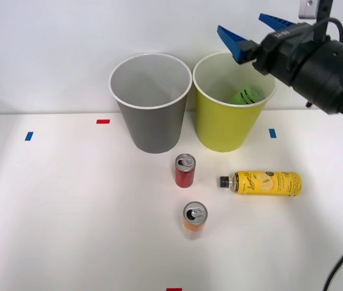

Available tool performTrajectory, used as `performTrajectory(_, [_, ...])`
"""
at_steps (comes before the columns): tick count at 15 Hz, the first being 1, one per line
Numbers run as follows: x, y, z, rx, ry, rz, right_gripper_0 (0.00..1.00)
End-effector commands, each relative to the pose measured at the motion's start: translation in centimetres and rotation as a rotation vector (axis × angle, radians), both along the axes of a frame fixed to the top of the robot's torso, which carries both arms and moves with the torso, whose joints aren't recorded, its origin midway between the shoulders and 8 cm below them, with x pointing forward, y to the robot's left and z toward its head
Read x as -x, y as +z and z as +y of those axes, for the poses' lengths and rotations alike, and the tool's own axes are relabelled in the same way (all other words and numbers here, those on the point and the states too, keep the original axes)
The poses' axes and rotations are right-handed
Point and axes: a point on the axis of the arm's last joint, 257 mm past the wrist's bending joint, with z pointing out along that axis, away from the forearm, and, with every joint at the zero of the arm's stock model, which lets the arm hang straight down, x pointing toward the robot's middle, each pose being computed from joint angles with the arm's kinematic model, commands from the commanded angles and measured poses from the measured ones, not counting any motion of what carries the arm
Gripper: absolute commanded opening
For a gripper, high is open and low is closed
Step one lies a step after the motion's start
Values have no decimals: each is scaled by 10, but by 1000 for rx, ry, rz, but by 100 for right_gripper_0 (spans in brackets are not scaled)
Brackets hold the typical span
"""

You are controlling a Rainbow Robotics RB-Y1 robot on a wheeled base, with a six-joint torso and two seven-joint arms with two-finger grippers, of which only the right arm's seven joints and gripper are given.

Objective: Put cans in the gray bin, plastic bottles in the light green bin

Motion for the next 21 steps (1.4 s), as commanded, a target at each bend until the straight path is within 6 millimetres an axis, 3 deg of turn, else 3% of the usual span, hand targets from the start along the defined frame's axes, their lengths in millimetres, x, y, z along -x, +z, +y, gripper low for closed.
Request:
performTrajectory(1, [76, -32, -13, 8, 8, 7, 100])
performTrajectory(3, [111, -51, -23, 12, -18, 22, 100])
performTrajectory(8, [163, -91, -51, 58, -135, 45, 100])
performTrajectory(14, [199, -160, -90, 26, -260, 191, 100])
performTrajectory(19, [202, -226, -132, -14, -417, 312, 100])
performTrajectory(21, [208, -238, -140, 31, -467, 317, 100])
